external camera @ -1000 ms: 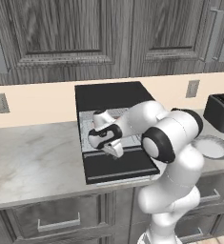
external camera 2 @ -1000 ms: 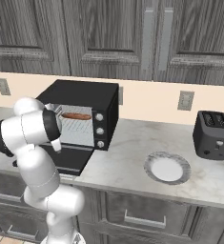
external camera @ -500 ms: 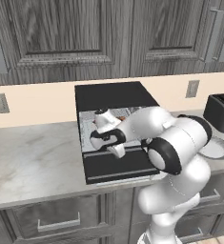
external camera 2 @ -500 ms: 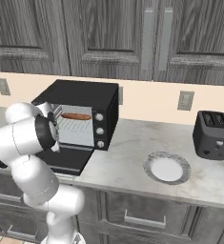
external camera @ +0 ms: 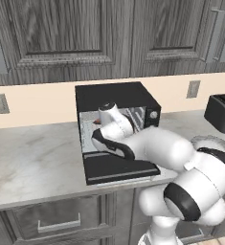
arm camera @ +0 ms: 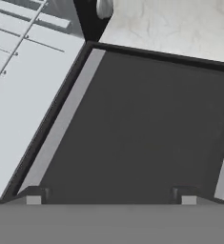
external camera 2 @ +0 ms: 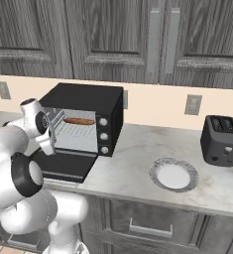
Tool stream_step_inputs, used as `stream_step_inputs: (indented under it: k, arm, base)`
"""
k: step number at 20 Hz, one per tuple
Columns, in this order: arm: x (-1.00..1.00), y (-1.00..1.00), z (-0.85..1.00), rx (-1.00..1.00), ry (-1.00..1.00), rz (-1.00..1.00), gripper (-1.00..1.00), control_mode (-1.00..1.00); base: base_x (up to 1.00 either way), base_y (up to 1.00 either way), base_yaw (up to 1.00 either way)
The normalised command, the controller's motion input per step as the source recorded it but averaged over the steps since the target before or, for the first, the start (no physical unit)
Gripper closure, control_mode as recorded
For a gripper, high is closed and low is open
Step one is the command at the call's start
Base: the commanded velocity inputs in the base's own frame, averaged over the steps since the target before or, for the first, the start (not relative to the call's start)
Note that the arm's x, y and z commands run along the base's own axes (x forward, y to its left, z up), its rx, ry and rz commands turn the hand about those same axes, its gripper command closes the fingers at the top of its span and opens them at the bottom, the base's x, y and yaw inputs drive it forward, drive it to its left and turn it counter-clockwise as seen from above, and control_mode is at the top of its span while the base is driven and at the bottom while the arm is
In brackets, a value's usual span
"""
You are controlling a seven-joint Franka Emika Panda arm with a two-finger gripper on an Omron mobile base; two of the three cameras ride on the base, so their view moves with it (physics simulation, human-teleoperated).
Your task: Pull the toaster oven rack outwards. Pick up the baguette from the plate and place it on the toaster oven rack. Close the toaster oven door fully and set the temperature to the lowest setting.
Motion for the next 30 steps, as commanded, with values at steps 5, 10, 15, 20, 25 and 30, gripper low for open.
stream_step_inputs:
  k: [5, 10, 15, 20, 25, 30]
  arm:
    - [-0.57, -0.09, 0.51, 0.00, -0.17, -0.04, -1.00, -1.00]
    - [-0.43, -0.34, 0.34, 0.07, -0.43, -0.08, -1.00, -1.00]
    - [-0.39, -0.51, 0.28, 0.16, -0.39, -0.06, -1.00, -1.00]
    - [-0.34, -0.50, 0.32, 0.17, -0.23, -0.06, -1.00, -1.00]
    - [-0.36, -0.52, 0.41, 0.22, -0.09, -0.03, -1.00, -1.00]
    - [-0.45, -0.50, 0.41, 0.23, -0.02, 0.00, -1.00, -1.00]
  base:
    - [0.00, 0.00, 0.00]
    - [0.00, 0.00, 0.00]
    - [0.00, 0.00, 0.00]
    - [0.00, 0.00, 0.00]
    - [0.00, 0.00, 0.00]
    - [0.00, 0.00, 0.00]
